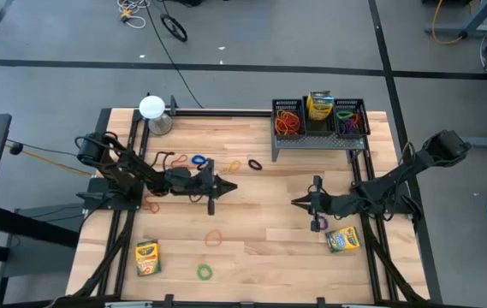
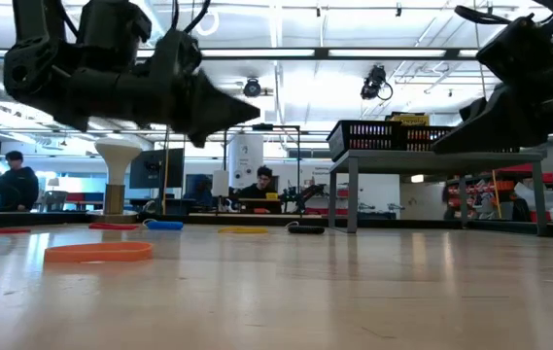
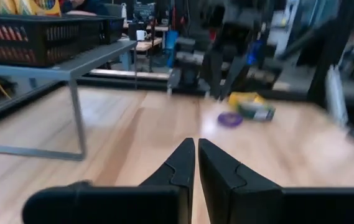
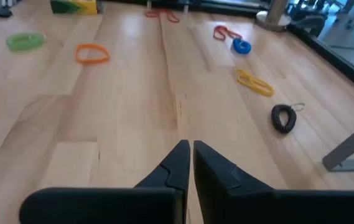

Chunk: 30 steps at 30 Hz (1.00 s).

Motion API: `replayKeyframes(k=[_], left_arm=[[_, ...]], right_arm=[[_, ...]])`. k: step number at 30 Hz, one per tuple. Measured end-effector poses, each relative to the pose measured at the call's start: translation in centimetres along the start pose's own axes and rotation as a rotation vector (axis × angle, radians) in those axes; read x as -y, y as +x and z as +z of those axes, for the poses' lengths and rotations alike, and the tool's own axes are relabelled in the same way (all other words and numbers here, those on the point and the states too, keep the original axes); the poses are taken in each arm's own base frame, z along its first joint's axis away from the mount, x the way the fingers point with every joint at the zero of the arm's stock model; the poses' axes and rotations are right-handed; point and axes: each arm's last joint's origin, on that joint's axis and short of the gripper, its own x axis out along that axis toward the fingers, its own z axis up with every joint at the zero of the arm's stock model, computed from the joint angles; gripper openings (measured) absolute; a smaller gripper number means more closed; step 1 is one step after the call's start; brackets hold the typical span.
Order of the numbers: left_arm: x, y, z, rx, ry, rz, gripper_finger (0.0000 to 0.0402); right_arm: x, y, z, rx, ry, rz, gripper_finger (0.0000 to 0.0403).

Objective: Pick & Place Office Desk Supplies
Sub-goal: Put the red rubber band into the left black bin on the shelf

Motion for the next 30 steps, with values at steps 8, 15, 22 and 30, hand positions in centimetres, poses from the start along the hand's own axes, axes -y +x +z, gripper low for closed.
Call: replayKeyframes(k=[8, 15, 22, 30], left_arm=[[3.4, 2.2, 1.2, -0.100, -0.072, -0.368, 0.0022], [9.8, 2.7, 0.7, -0.526, 0.100, -0.329, 0.0006], [15.4, 1.4, 3.3, -0.715, 0.133, -0.279, 0.0037], [18.0, -1.2, 3.1, -0.898, 0.061, -0.176, 0.0083]], right_arm=[[0.1, -0.1, 0.0, 0.038, 0.005, 0.001, 0.0031], [0.1, -0.1, 0.1, 0.045, 0.009, -0.004, 0.0031], [0.1, -0.1, 0.1, 0.046, 0.010, -0.005, 0.0031], [0.1, -0.1, 0.1, 0.051, 0.013, -0.004, 0.0031]])
